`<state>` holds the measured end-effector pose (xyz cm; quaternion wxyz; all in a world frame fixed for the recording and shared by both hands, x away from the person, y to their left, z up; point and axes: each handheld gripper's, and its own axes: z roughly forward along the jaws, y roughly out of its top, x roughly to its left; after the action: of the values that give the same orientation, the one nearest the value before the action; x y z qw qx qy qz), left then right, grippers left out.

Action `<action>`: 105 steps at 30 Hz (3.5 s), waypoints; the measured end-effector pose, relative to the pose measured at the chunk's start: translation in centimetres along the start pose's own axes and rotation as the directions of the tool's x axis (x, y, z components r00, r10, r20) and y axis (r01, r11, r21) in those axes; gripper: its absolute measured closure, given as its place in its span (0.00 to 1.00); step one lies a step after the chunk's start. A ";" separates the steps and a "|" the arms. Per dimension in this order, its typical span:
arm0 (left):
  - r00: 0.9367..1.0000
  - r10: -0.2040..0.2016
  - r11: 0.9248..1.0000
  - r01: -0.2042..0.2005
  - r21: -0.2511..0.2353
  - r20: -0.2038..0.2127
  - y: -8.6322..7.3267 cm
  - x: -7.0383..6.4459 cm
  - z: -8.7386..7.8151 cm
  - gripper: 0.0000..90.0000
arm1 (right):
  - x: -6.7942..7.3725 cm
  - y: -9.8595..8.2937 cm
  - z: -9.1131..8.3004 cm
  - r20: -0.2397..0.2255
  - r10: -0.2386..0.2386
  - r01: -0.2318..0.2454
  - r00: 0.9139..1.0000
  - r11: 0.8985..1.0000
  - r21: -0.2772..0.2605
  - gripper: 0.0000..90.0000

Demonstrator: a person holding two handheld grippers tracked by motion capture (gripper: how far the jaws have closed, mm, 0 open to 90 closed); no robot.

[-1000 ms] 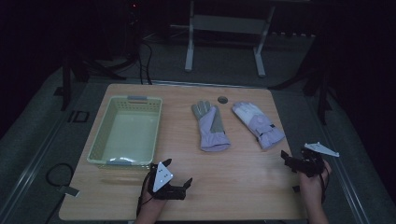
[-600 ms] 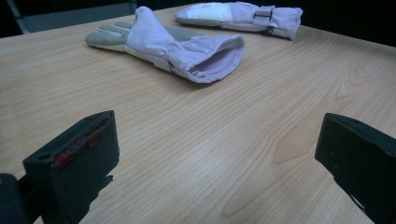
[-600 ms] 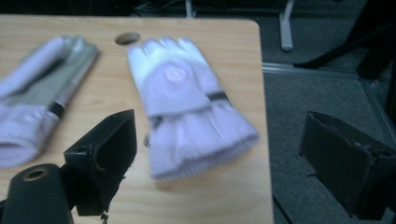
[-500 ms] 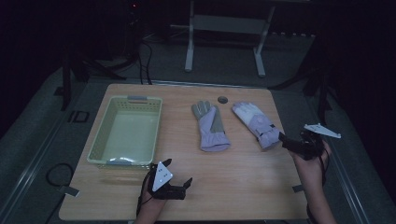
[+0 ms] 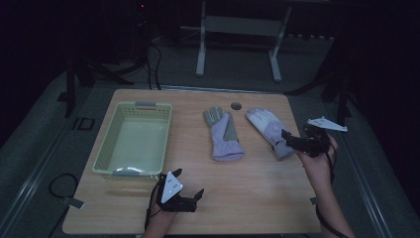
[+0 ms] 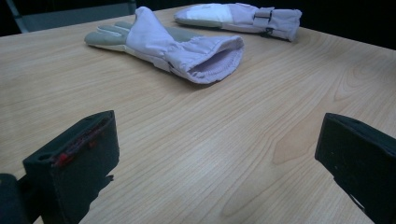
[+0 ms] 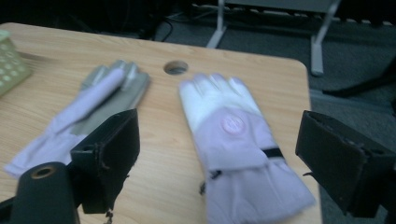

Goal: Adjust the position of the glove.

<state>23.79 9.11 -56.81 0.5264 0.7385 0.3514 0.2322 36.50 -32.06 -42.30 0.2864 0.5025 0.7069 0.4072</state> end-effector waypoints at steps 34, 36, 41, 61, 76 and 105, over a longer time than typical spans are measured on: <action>1.000 0.004 1.000 -0.004 0.004 0.013 0.0 -0.1 0.1 0.00 | 10.8 3.1 10.0 -0.214 -0.200 0.232 0.956 0.963 0.135 0.45; 1.000 0.005 1.000 -0.005 0.005 0.013 0.0 0.0 0.1 0.00 | 11.2 2.8 11.0 -0.230 -0.192 0.233 0.954 0.959 0.163 0.49; 1.000 0.003 1.000 -0.003 0.007 0.017 0.0 0.0 0.1 0.00 | 11.8 2.1 13.2 -0.245 -0.175 0.232 0.953 0.947 0.224 0.55; 1.000 -0.004 1.000 0.004 0.010 0.022 0.0 0.1 0.1 0.00 | 11.9 -1.4 19.2 -0.225 -0.202 0.274 0.953 0.893 0.357 0.55; 1.000 -0.012 1.000 0.012 0.011 0.017 0.0 0.1 0.1 0.00 | 12.3 -2.1 19.2 -0.223 -0.174 0.246 0.959 0.903 0.353 0.80; 1.000 -0.015 1.000 0.015 0.008 0.009 0.0 0.1 0.1 0.00 | 12.6 -1.7 5.6 -0.265 0.015 0.028 0.964 0.987 0.158 0.96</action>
<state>23.90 9.12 -56.81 0.5270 0.7389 0.3553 0.2236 36.06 -18.85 -46.54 0.1494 0.4624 0.7710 0.4115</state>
